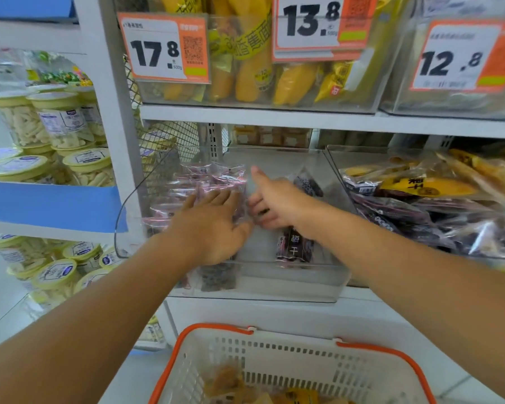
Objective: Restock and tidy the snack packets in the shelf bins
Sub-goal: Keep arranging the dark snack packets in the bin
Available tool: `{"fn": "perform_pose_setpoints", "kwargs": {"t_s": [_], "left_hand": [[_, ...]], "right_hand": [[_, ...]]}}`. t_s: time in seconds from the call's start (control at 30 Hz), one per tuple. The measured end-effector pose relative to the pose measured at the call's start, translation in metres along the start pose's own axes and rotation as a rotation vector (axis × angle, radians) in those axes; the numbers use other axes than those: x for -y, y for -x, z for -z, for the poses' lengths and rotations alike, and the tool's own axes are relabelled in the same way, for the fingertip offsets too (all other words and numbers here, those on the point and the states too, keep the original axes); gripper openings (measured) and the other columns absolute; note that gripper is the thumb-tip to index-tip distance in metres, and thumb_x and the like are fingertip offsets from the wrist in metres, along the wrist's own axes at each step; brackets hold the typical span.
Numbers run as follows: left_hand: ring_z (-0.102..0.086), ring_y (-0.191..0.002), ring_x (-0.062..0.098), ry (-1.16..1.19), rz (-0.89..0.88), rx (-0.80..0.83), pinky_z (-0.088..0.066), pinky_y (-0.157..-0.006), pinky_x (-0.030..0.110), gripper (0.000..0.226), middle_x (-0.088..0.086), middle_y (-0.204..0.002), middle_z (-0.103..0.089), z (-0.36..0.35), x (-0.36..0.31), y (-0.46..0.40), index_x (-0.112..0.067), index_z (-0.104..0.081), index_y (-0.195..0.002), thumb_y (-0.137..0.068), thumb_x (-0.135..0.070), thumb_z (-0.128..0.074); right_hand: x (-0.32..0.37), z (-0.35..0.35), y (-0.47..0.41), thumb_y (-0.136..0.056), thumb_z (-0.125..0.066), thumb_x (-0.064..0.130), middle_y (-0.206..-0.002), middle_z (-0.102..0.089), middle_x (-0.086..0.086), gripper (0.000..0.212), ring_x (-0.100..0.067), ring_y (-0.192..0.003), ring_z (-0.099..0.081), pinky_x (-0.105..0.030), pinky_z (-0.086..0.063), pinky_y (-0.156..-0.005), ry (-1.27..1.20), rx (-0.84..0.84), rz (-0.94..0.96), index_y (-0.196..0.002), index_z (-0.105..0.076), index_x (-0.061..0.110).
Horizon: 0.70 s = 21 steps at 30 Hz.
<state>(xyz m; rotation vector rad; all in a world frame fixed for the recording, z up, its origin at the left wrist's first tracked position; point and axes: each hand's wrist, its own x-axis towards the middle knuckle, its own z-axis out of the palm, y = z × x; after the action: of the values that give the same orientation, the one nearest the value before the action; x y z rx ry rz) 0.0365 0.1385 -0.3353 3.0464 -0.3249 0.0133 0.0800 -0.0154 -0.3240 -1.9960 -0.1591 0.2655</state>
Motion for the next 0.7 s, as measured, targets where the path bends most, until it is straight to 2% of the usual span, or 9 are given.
{"fn": "perform_pose_setpoints", "kwargs": {"t_s": [0.07, 0.1, 0.2, 0.3, 0.37, 0.43, 0.5, 0.57, 0.7], "left_hand": [[-0.001, -0.153, 0.02, -0.044, 0.024, 0.066, -0.001, -0.124, 0.045, 0.075, 0.003, -0.166, -0.005, -0.001, 0.0, -0.003, -0.017, -0.001, -0.159, -0.1, -0.06, -0.021], [-0.007, -0.152, 0.023, -0.047, 0.039, 0.08, -0.006, -0.124, 0.045, 0.075, 0.005, -0.165, -0.012, 0.001, 0.001, -0.004, -0.015, -0.008, -0.158, -0.1, -0.06, -0.023], [-0.038, -0.138, 0.031, 0.023, 0.075, 0.08, -0.031, -0.114, 0.047, 0.074, 0.011, -0.152, -0.04, 0.01, 0.002, -0.009, -0.013, -0.036, -0.146, -0.094, -0.065, -0.034], [-0.041, -0.135, 0.034, 0.099, 0.075, -0.057, -0.039, -0.108, 0.051, 0.087, 0.011, -0.151, -0.038, 0.021, 0.007, -0.024, -0.016, -0.038, -0.146, -0.083, -0.076, -0.042], [-0.033, -0.141, 0.034, 0.1, 0.032, -0.16, -0.034, -0.112, 0.052, 0.091, 0.009, -0.156, -0.032, 0.032, 0.011, -0.04, -0.019, -0.033, -0.15, -0.08, -0.076, -0.044], [-0.023, -0.147, 0.031, 0.083, -0.005, -0.136, -0.025, -0.118, 0.051, 0.089, 0.007, -0.162, -0.021, 0.036, 0.013, -0.056, -0.021, -0.021, -0.155, -0.085, -0.069, -0.049], [-0.013, -0.151, 0.026, 0.041, -0.013, -0.063, -0.017, -0.121, 0.049, 0.089, 0.004, -0.165, -0.012, 0.032, 0.017, -0.07, -0.021, -0.011, -0.158, -0.091, -0.062, -0.053], [-0.017, -0.15, 0.025, 0.11, -0.013, -0.01, -0.019, -0.121, 0.045, 0.083, 0.004, -0.164, -0.016, 0.022, 0.025, -0.08, -0.021, -0.012, -0.158, -0.094, -0.059, -0.05], [-0.026, -0.147, 0.025, 0.167, -0.05, -0.002, -0.021, -0.12, 0.046, 0.07, 0.0, -0.161, -0.025, 0.005, 0.043, -0.088, -0.026, -0.024, -0.155, -0.096, -0.062, -0.036]], "right_hand": [[0.006, 0.03, -0.011, -0.1, -0.053, 0.04, -0.068, -0.062, -0.016, 0.047, -0.033, -0.065, -0.063, -0.038, -0.055, -0.065, 0.529, -0.39, 0.291, -0.074, -0.061, 0.002], [0.007, 0.04, -0.016, -0.097, -0.059, 0.026, -0.066, -0.057, -0.011, 0.035, -0.03, -0.063, -0.058, -0.035, -0.048, -0.062, 0.766, -0.457, 0.332, -0.068, -0.053, 0.007], [0.004, 0.049, -0.033, -0.089, -0.063, 0.004, -0.095, -0.065, -0.012, 0.025, -0.028, -0.083, -0.062, -0.034, -0.051, -0.07, 1.148, -0.315, 0.088, -0.069, -0.051, 0.011], [0.008, 0.051, -0.056, -0.086, -0.066, -0.001, -0.11, -0.066, -0.016, 0.008, -0.028, -0.093, -0.061, -0.031, -0.05, -0.077, 1.163, -0.299, 0.049, -0.088, -0.061, 0.005], [0.019, 0.053, -0.073, -0.084, -0.064, -0.003, -0.111, -0.062, -0.016, 0.018, -0.028, -0.095, -0.058, -0.033, -0.048, -0.081, 0.971, -0.286, 0.117, -0.101, -0.061, 0.003], [0.026, 0.049, -0.086, -0.087, -0.058, 0.003, -0.108, -0.065, -0.017, 0.017, -0.03, -0.1, -0.064, -0.039, -0.051, -0.088, 0.713, -0.219, 0.204, -0.101, -0.067, 0.004], [0.027, 0.041, -0.098, -0.092, -0.057, 0.007, -0.105, -0.071, -0.01, 0.02, -0.027, -0.103, -0.067, -0.037, -0.052, -0.09, 0.657, -0.131, 0.301, -0.102, -0.074, 0.008], [0.018, 0.037, -0.114, -0.095, -0.058, 0.008, -0.103, -0.069, -0.004, 0.021, -0.024, -0.104, -0.066, -0.033, -0.053, -0.091, 0.653, -0.106, 0.334, -0.109, -0.073, 0.01], [0.014, 0.041, -0.128, -0.088, -0.071, 0.021, -0.096, -0.057, -0.003, 0.021, -0.023, -0.088, -0.056, -0.031, -0.043, -0.072, 1.003, -0.455, 0.447, -0.102, -0.056, 0.019]]}}
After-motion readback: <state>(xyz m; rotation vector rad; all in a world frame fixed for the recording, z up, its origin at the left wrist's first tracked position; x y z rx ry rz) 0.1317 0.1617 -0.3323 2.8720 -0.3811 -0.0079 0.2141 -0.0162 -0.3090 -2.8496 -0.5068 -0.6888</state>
